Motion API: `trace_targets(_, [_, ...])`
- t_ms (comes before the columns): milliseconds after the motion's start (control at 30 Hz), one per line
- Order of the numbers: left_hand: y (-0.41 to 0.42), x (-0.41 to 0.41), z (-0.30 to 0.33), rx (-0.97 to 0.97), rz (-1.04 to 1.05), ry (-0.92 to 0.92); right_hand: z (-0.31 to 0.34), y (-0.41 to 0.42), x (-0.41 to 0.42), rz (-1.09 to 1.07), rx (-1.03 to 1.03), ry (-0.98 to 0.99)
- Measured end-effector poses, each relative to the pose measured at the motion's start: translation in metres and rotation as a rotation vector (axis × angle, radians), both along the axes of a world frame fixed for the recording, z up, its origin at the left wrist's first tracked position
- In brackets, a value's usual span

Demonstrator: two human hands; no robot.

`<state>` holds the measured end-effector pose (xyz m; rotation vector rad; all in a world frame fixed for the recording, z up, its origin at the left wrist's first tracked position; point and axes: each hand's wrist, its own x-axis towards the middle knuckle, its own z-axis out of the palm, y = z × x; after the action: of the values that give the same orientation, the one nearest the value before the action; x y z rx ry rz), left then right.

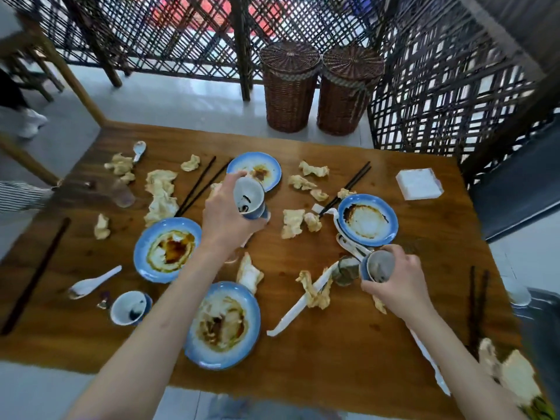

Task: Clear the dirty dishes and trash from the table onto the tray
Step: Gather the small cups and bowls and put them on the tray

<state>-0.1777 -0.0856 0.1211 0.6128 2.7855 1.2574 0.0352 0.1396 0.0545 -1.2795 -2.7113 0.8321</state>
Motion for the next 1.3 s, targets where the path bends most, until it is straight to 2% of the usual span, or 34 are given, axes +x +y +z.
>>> trace_targets(367, [-0.117,-0.052,-0.004,-0.056,-0.121,0.004,0.001,-0.14,-0.054,-0.055,-0.063,0.037])
trace_targets(567, [-0.171,-0.05,-0.008,-0.008,-0.078,0.021,0.007,-0.199,-0.067,0.03,-0.116,0.062])
trace_targets(933, [-0.276,-0.032,-0.024,-0.061,0.009,0.007,-0.014,-0.314,-0.083,0.123,-0.199,0.057])
trace_targets(1300, [-0.344,-0.083,-0.039,-0.094,-0.012,-0.052,-0.034,-0.402,-0.159,0.144,-0.245,0.147])
